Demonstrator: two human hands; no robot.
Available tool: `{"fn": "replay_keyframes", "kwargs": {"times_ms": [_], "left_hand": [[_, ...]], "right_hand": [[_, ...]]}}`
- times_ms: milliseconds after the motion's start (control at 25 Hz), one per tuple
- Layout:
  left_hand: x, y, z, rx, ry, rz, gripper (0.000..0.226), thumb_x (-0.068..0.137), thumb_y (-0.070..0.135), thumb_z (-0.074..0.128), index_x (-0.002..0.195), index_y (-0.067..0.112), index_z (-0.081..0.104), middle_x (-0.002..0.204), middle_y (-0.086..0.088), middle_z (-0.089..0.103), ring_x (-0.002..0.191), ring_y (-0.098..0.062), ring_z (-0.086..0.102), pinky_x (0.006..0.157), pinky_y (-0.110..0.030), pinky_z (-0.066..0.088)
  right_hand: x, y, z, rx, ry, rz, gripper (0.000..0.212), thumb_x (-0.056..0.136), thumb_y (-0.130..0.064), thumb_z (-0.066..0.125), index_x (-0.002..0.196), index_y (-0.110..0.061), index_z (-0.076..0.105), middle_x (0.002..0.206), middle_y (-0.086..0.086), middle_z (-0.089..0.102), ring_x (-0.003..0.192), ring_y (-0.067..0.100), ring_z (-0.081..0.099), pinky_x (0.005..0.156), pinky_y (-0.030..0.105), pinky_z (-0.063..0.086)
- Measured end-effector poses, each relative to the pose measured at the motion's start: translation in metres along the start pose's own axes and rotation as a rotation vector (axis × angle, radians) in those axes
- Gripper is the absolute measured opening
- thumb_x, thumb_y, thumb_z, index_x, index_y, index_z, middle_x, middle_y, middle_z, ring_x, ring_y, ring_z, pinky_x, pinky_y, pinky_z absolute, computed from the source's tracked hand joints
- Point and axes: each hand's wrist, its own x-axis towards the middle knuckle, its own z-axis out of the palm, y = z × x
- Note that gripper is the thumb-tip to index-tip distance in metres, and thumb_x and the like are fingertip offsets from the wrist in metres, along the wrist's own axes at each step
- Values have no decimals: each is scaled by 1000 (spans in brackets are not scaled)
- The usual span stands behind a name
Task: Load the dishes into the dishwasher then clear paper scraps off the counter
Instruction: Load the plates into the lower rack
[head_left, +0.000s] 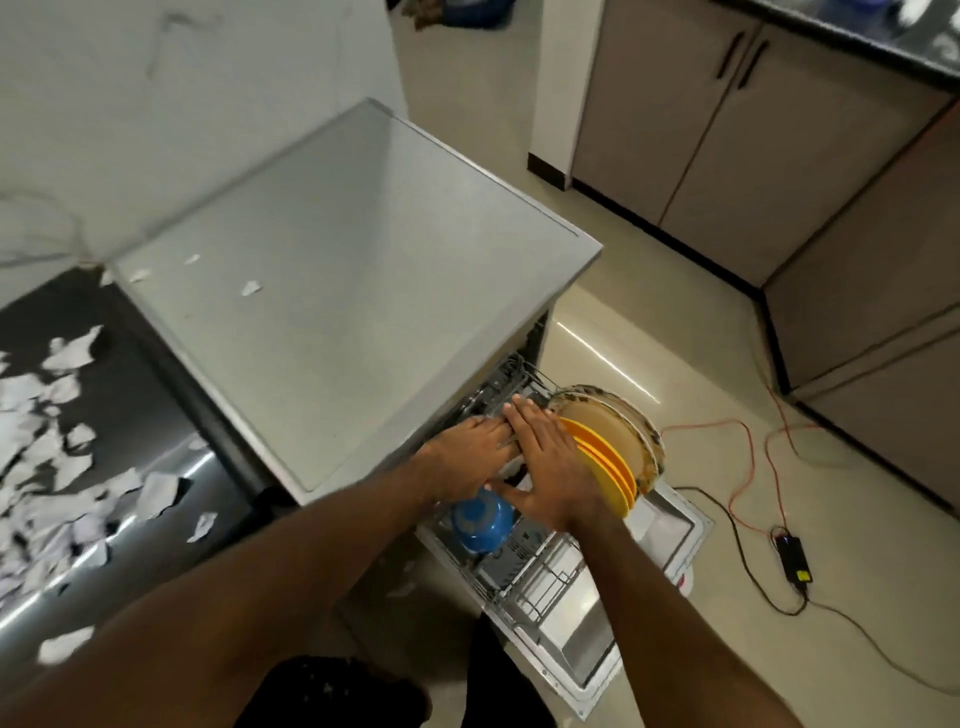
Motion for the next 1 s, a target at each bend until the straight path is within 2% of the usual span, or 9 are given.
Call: {"fn": "replay_keyframes", "kwargs": {"times_ms": [120,200,280,440,600,680,800,920,1000], "left_hand": [[-56,-14,-18,45,139,-55,94,89,49,71,160,17,19,166,-8,27,154,-29,24,125,-45,24],[-96,-29,-25,53,189,-108,84,93,49,65,159,18,25,164,-7,30,152,-29,27,124,-46,27],[-135,-44,-32,53,213,-173,81,92,45,67,158,16,30,163,-9,34,150,-30,31,123,-47,30],[-224,-69,-27,89,228,-356,86,92,47,67,160,14,27,165,-10,30,152,-29,28,124,-46,27],[-324,-86,-6,66,298,-559,77,98,53,54,160,17,27,165,-6,31,152,-25,29,124,-44,27],[-374,-92,8,46,289,-662,77,97,51,57,159,16,29,165,-7,31,152,-25,29,124,-43,28],[-448,-90,31,-54,259,-851,78,98,53,58,160,19,25,168,-4,25,155,-24,22,125,-46,27],[-517,-79,53,-198,214,-1034,76,96,43,65,159,20,30,166,-4,30,152,-25,29,124,-44,27],[-565,-65,70,-251,169,-1180,71,94,35,68,156,20,38,164,-5,34,149,-25,34,122,-43,29]], "right_hand": [[20,-42,-17,-104,7,-161,105,93,-81,49,168,-17,12,176,1,7,161,10,-8,130,34,-10],[38,-79,-23,-133,0,-256,103,95,-82,43,168,-15,14,176,1,8,161,12,-5,129,33,-10],[57,-116,-23,-146,2,-336,102,96,-81,43,168,-14,14,176,1,6,162,12,-3,131,37,-5],[90,-197,-8,-140,-16,-498,95,99,-73,49,165,-10,24,173,4,22,161,16,12,132,41,11],[120,-294,21,-145,-135,-657,95,98,-76,45,167,-16,18,173,1,23,161,14,13,132,40,10],[132,-345,39,-153,-189,-718,93,98,-74,46,166,-17,20,172,0,26,160,15,17,132,38,11],[142,-424,74,-174,-280,-821,89,96,-65,59,164,-17,26,166,2,37,153,21,31,129,44,23],[141,-498,114,-253,-423,-873,89,94,-55,68,164,-21,23,166,3,37,151,24,36,126,46,28],[131,-548,142,-375,-477,-888,85,94,-47,72,161,-22,27,162,4,42,144,28,45,119,47,38]]}}
